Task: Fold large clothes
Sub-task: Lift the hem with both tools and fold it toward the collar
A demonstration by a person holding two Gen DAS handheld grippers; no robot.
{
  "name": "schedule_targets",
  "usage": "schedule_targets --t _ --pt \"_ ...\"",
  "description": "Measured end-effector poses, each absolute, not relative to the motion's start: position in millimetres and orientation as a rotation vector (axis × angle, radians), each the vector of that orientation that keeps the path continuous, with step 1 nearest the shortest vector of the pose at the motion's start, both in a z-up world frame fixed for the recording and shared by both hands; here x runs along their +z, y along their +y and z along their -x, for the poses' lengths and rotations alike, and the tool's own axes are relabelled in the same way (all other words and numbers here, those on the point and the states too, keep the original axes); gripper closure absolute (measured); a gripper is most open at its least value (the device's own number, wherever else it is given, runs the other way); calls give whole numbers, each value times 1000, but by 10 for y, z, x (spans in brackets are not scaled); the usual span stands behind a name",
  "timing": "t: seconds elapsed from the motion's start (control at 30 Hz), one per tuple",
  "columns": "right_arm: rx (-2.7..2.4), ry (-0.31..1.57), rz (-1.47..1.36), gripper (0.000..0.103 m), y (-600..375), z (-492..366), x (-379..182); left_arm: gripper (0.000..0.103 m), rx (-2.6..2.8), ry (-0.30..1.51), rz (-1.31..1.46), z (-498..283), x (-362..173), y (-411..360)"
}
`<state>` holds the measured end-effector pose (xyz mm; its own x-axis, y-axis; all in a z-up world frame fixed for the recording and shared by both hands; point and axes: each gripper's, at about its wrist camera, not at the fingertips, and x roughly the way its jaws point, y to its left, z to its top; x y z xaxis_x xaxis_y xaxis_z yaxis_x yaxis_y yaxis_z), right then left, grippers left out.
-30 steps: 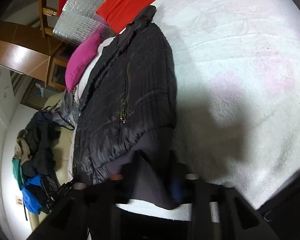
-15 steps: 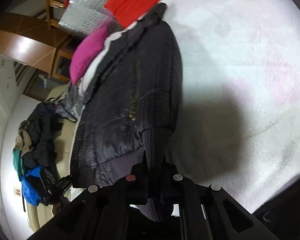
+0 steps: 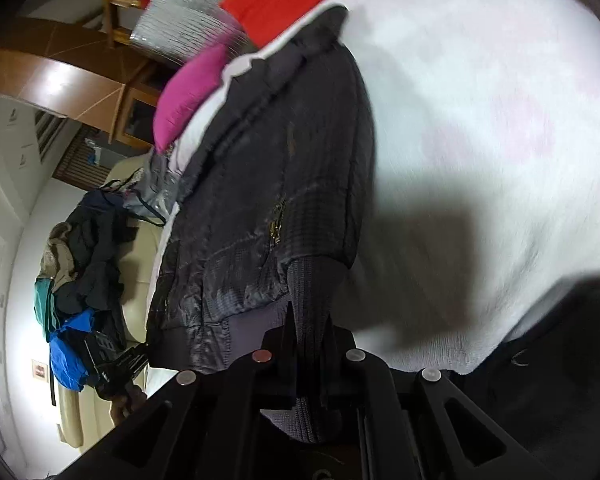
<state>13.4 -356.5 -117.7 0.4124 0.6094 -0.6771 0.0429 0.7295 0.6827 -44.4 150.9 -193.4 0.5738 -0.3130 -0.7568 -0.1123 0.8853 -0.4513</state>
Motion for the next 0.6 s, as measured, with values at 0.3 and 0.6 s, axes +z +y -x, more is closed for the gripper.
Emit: schedule_targets --t 0.3,0.6 --pt "324 1124 -713 80 -3508 -167 -1388 49 -98 978 547 458 -2110 1567" --pt "293 1113 -740 33 -3632 -132 -1423 47 -146 1005 524 390 -2155 1431"
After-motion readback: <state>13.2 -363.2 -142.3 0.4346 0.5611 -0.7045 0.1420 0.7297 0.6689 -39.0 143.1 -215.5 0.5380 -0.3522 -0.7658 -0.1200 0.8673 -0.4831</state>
